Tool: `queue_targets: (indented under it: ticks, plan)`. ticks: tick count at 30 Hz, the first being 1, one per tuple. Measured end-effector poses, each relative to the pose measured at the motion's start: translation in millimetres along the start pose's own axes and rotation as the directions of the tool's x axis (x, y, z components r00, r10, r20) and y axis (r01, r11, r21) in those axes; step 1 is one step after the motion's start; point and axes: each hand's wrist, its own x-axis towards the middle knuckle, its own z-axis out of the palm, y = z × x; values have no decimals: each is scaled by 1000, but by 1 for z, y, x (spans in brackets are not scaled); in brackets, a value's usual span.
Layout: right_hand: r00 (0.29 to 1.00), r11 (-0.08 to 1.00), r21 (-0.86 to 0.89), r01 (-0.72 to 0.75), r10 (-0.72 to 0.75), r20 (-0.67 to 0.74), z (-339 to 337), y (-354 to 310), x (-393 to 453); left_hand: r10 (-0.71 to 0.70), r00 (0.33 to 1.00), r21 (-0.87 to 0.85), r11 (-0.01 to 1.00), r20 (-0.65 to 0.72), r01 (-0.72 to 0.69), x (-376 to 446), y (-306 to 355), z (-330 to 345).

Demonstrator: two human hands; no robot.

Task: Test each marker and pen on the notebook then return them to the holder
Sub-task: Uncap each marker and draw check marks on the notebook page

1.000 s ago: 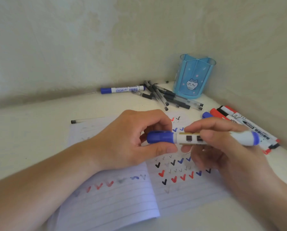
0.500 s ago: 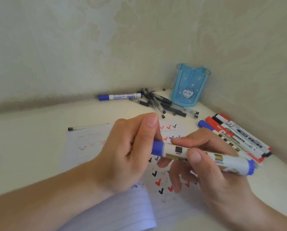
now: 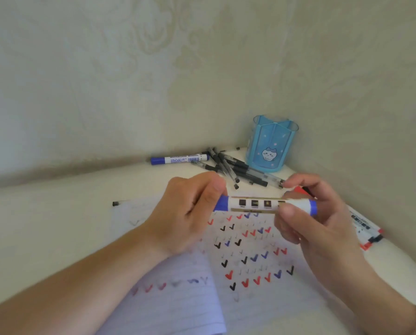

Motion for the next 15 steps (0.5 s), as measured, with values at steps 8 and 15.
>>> queue_targets:
  ticks: [8, 15]
  plan:
    - [960, 999, -14, -52, 46, -275, -18, 16, -14, -193, 980, 534, 833, 43, 141, 8, -41, -77]
    - [972, 983, -107, -152, 129, -199, -1, -23, -7, -278, 951, 770, 574, -135, 277, -113, -48, -239]
